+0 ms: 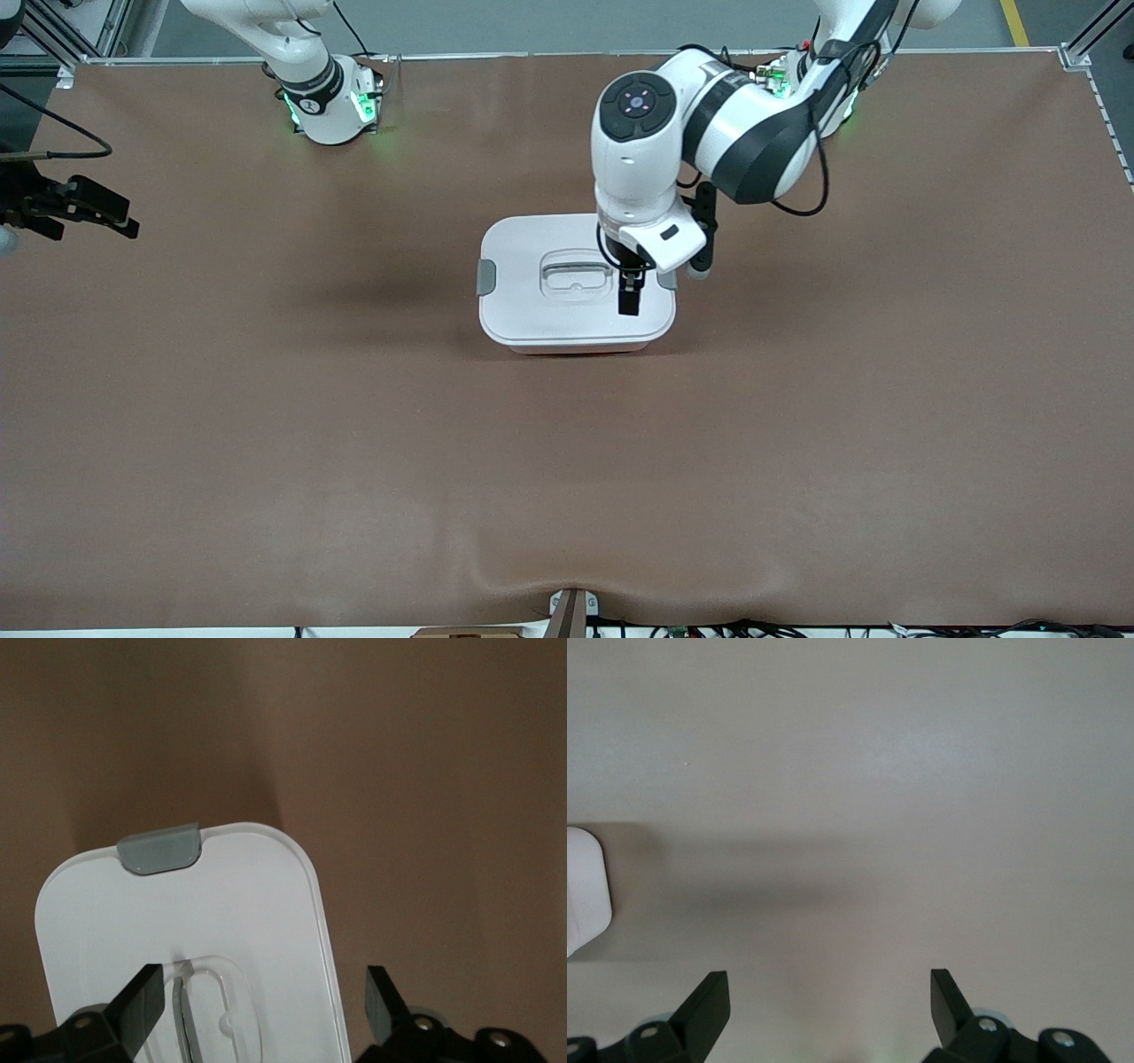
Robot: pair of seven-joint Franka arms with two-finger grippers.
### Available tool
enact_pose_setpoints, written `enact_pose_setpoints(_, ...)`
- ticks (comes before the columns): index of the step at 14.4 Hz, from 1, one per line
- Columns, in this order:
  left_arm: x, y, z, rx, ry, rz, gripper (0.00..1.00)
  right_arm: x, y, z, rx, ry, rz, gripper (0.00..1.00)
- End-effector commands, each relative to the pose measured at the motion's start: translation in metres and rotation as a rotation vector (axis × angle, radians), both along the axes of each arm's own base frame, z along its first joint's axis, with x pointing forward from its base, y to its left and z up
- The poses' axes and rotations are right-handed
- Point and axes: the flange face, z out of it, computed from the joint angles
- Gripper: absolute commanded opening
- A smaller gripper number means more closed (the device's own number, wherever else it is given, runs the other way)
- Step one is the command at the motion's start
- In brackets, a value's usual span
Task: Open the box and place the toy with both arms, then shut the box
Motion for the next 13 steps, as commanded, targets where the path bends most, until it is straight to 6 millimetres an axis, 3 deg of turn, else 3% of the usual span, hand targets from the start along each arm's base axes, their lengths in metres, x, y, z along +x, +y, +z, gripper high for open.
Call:
enact_pose_setpoints(1,0.003,0.011,0.011,0.029,-0.012,-0.117,1.00,0.002,0.000,0.005,-0.012,0.004,0.001,1.00)
enact_pose_setpoints(6,0.047,0.065,0.027,0.066,-0.033,-0.325,1.00,0.002,0.000,0.005,-0.014,0.002,0.001,1.00)
enact_pose_setpoints(10,0.079,0.111,0.041,0.059,-0.043,-0.352,1.00,0.002,-0.001,0.005,-0.014,0.002,-0.001,1.00)
enact_pose_setpoints(13,0.085,0.123,0.042,0.068,-0.037,-0.437,1.00,0.002,0.000,0.005,-0.014,0.002,0.001,1.00)
